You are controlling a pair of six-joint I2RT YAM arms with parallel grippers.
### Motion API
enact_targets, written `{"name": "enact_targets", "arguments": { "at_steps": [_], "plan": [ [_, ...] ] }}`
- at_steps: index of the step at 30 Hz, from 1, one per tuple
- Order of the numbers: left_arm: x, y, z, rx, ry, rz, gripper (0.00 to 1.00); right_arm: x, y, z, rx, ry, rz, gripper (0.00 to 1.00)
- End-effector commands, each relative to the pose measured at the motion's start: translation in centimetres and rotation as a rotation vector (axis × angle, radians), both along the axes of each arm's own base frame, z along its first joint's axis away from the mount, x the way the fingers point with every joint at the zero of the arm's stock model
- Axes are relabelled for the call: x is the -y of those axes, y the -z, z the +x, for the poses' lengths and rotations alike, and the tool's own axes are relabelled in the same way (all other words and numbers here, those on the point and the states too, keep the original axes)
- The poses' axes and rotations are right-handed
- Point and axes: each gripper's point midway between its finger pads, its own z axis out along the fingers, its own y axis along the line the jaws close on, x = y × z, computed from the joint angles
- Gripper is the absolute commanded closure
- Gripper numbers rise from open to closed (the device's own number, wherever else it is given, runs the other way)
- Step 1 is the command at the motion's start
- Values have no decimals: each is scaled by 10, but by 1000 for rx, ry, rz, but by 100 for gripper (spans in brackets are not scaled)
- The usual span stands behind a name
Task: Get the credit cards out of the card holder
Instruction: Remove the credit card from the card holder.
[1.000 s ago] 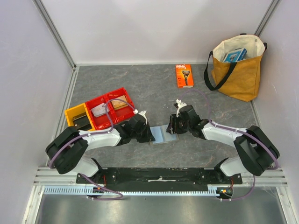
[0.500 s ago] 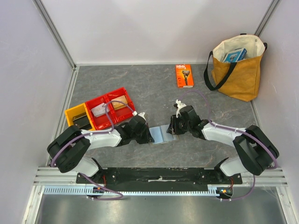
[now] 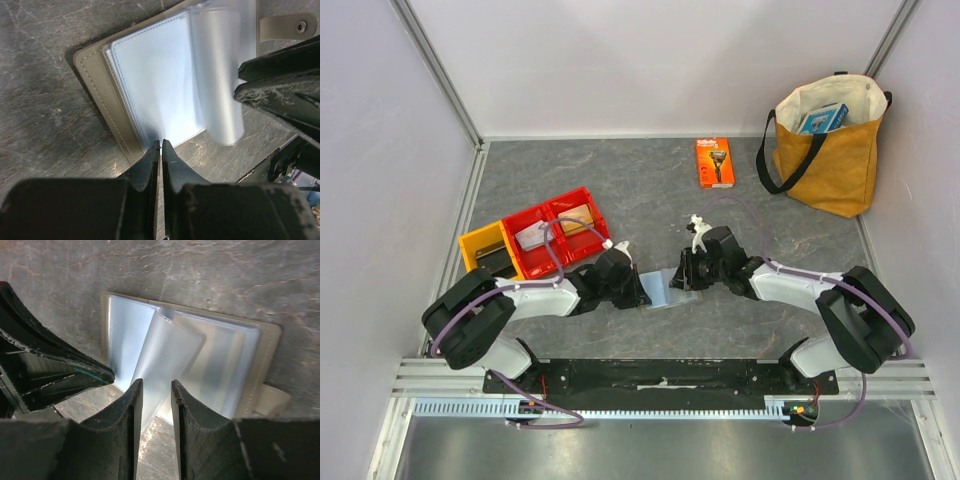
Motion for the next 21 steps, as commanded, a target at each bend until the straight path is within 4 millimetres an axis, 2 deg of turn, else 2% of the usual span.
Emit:
{"name": "enact_targets", "arguments": {
  "at_steps": [1, 5, 8, 11, 16, 19, 21],
  "plan": [
    [1, -8, 0, 13, -32, -50, 90, -36, -22, 0, 18, -70, 105, 63],
    [-5, -19, 2, 52, -69, -72, 90, -67, -27, -12, 18, -147, 122, 57],
    [-12, -29, 3, 80, -107, -95, 89, -80, -28, -15, 15, -181, 124, 51],
    [-19, -40, 4, 113, -142, -119, 88, -84, -34, -16, 28, -198, 125, 43],
    [-19, -64, 4, 161, -137, -171, 87, -65, -53, -5, 125, -167, 34, 33],
    [-11, -86, 7, 200, -108, -214, 87, -39, -55, 6, 194, -90, -79, 32],
    [-4, -98, 9, 212, -85, -236, 86, -19, -48, 14, 214, -28, -167, 33]
  ]
}}
